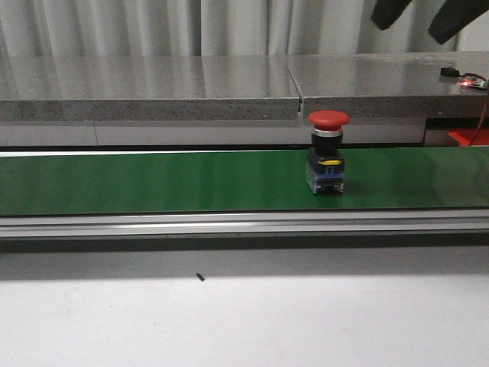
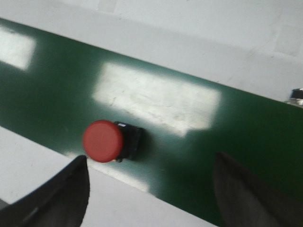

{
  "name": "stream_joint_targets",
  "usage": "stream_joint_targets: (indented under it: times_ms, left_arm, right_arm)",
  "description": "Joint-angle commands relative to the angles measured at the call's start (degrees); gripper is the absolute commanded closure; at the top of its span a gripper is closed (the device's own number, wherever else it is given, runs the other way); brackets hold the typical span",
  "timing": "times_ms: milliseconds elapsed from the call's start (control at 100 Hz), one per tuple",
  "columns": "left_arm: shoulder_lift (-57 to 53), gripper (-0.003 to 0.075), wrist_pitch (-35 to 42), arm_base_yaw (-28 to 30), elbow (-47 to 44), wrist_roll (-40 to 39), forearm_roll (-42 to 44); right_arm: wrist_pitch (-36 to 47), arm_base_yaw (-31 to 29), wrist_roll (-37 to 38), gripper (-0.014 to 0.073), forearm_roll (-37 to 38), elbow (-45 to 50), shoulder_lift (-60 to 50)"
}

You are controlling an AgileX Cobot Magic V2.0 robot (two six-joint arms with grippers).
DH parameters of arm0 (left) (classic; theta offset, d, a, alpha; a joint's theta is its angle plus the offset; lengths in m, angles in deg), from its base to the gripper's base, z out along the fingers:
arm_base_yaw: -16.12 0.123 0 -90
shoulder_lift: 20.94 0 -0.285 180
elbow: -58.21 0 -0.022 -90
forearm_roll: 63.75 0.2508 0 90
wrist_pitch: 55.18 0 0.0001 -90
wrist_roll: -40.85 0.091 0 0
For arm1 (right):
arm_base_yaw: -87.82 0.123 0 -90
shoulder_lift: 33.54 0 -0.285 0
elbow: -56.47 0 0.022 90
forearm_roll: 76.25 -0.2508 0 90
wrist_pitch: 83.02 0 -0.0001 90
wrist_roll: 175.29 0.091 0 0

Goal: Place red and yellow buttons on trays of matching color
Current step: 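Lower the right gripper onto the second red button on the belt and grasp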

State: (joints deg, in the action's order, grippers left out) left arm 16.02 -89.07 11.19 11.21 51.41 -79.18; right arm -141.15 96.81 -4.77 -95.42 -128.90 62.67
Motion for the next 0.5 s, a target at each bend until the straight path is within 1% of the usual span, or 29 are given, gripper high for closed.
stream_joint_targets:
  times_ms: [0,130,310,490]
  left_arm:
    - [0.10,0.0741,3.52,-0.53,1.40,-0.16,-0.89]
    - [0.10,0.0741,3.52,-0.53,1.40,-0.16,-0.89]
    - [0.10,0.0741,3.52,-0.53,1.40,-0.16,-0.89]
    - [0.10,0.0741,3.52,-0.53,1.40,-0.16,-0.89]
  right_arm:
    - [1.57,1.44,-0.69,0.0055,-2.66,-0.49,-2.44]
    - [1.57,3.06,-0.64,0.0055,-3.58,0.82,-1.97]
    - [1.43,3.16,-0.64,0.0055,-5.98,2.58,0.22]
    - [3.46,3.16,-0.69,0.0055,-5.70,2.87,3.10]
